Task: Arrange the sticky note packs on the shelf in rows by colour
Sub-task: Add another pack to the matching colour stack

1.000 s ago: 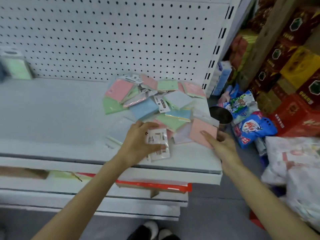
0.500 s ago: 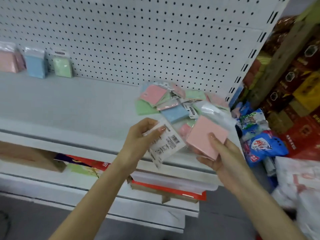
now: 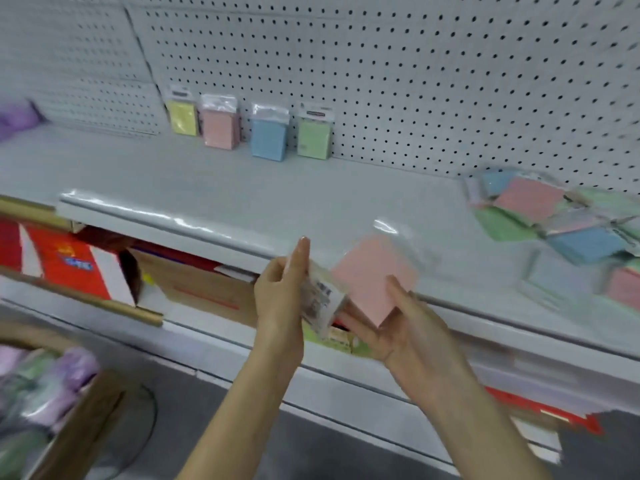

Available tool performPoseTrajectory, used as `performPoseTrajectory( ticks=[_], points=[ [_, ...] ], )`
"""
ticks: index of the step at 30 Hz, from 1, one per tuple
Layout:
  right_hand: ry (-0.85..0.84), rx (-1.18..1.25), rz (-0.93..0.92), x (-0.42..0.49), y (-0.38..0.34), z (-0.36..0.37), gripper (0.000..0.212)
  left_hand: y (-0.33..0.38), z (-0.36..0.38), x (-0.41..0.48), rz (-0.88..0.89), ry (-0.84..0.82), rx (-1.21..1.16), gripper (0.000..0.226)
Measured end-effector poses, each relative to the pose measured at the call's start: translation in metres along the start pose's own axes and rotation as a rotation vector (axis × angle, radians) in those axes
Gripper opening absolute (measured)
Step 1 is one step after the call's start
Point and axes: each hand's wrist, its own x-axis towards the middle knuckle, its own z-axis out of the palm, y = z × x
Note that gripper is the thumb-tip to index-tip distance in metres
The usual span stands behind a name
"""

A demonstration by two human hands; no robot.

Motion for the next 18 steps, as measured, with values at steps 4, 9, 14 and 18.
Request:
performPoseTrajectory(
  ticks=[4, 9, 14, 18],
  points=[
    [-0.001, 0.026, 0.041, 0.015, 0.046, 0.048, 0.034, 0.020, -0.044, 0.022, -0.111, 0.058, -0.237, 0.041],
    [-0.058, -0.092, -0.050, 0.038, 0.074, 0.087, 0.030, 0.031, -0.074, 0.039, -0.036, 0.030, -0.432, 0.012],
    [0.016, -0.239, -0.219, 0.083, 0.075, 0.110, 0.029, 0.046, -0.100, 0.073, -0.060, -0.103, -0.329, 0.043],
    [0.005, -0.243, -0.280, 0.128, 0.068, 0.121, 0.032, 0.058, -0.118, 0.111, -0.049, -0.138, -0.148, 0.041]
  ],
)
